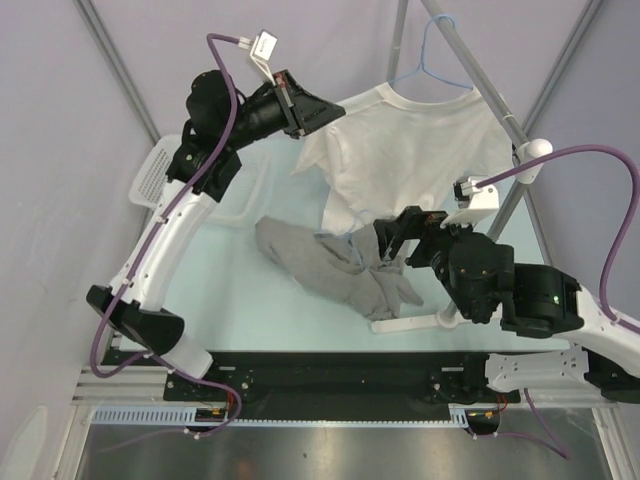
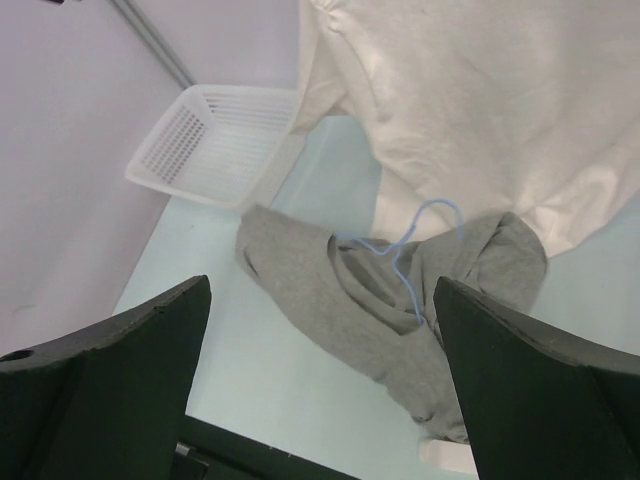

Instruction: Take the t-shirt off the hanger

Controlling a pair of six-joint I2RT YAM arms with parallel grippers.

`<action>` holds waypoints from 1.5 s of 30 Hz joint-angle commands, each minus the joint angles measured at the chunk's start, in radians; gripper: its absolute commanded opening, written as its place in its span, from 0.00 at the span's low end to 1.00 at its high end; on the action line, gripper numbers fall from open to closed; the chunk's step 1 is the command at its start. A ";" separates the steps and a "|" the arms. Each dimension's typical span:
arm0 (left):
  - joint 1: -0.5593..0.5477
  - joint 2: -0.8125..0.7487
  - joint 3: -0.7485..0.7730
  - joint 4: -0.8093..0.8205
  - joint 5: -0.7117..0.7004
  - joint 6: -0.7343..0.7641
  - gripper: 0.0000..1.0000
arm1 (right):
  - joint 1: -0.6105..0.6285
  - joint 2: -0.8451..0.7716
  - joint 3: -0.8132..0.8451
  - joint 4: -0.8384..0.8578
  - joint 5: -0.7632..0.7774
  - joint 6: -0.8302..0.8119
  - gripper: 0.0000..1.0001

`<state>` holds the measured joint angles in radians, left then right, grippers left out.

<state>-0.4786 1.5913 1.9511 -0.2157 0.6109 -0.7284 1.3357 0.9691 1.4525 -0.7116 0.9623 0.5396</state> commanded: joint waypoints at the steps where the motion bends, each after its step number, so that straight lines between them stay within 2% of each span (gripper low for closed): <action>1: 0.002 -0.115 -0.073 -0.083 -0.141 0.158 0.00 | -0.007 0.026 -0.021 0.012 0.084 0.033 1.00; 2: 0.006 -0.134 -0.087 -0.170 -0.178 0.194 0.00 | -0.015 0.036 -0.020 0.008 0.066 0.048 1.00; 4: 0.050 -0.224 -0.209 -0.185 -0.188 0.224 0.04 | -0.050 0.080 -0.014 -0.043 0.005 0.088 1.00; 5: 0.089 -0.259 -0.272 -0.156 -0.172 0.219 0.21 | -0.065 0.095 -0.017 -0.064 -0.019 0.139 1.00; 6: 0.104 -0.295 -0.397 -0.145 -0.169 0.221 0.32 | -0.078 0.120 -0.035 -0.089 -0.043 0.155 1.00; 8: 0.115 -0.403 -0.518 -0.128 -0.201 0.245 0.51 | -0.101 0.140 -0.072 -0.085 -0.105 0.177 1.00; 9: 0.115 -0.439 -0.632 -0.123 -0.210 0.256 0.54 | -0.107 0.161 -0.089 -0.075 -0.117 0.206 1.00; 10: 0.115 -0.467 -0.685 -0.123 -0.223 0.259 0.55 | -0.118 0.175 -0.121 -0.066 -0.150 0.224 1.00; 13: 0.115 -0.574 -0.889 -0.064 -0.173 0.189 0.47 | -0.167 0.258 -0.141 -0.022 -0.229 0.276 1.00; 16: 0.113 -0.729 -1.118 0.103 -0.079 0.083 0.46 | -0.174 0.403 -0.104 -0.008 -0.214 0.336 1.00; 18: 0.113 -0.831 -1.190 0.089 -0.097 0.072 0.48 | -0.176 0.482 -0.032 -0.029 -0.183 0.382 1.00; 19: 0.113 -0.856 -1.198 0.034 -0.115 0.081 0.49 | -0.179 0.572 -0.003 -0.038 -0.157 0.435 1.00; 22: 0.113 -0.962 -1.184 -0.101 -0.201 0.124 0.49 | -0.205 0.704 0.120 -0.104 -0.146 0.580 1.00; 23: 0.115 -0.996 -1.176 -0.125 -0.259 0.132 0.49 | -0.211 0.793 0.150 -0.124 -0.142 0.606 1.00; 26: 0.113 -1.114 -1.160 -0.185 -0.360 0.161 0.53 | -0.245 0.925 0.273 -0.225 -0.109 0.745 1.00; 28: 0.113 -1.160 -1.144 -0.227 -0.396 0.184 0.55 | -0.292 0.963 0.319 -0.226 -0.166 0.714 1.00; 32: 0.104 -1.180 -1.120 -0.272 -0.405 0.208 0.55 | -0.357 0.997 0.290 -0.166 -0.218 0.674 0.98; 35: 0.094 -1.194 -1.133 -0.274 -0.385 0.207 0.55 | -0.371 0.988 0.226 -0.074 -0.203 0.590 0.90; 38: 0.083 -1.197 -1.146 -0.271 -0.385 0.202 0.55 | -0.394 1.020 0.229 -0.075 -0.195 0.586 0.69; 39: 0.080 -1.200 -1.146 -0.268 -0.385 0.199 0.55 | -0.398 1.036 0.229 -0.075 -0.194 0.594 0.57; 45: 0.067 -1.205 -1.129 -0.271 -0.366 0.202 0.55 | -0.426 1.092 0.275 -0.055 -0.183 0.563 0.58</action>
<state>-0.4023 0.3973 0.8097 -0.4839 0.2390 -0.5465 0.9260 2.0094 1.6829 -0.7872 0.7349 1.1088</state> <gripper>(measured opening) 0.552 0.578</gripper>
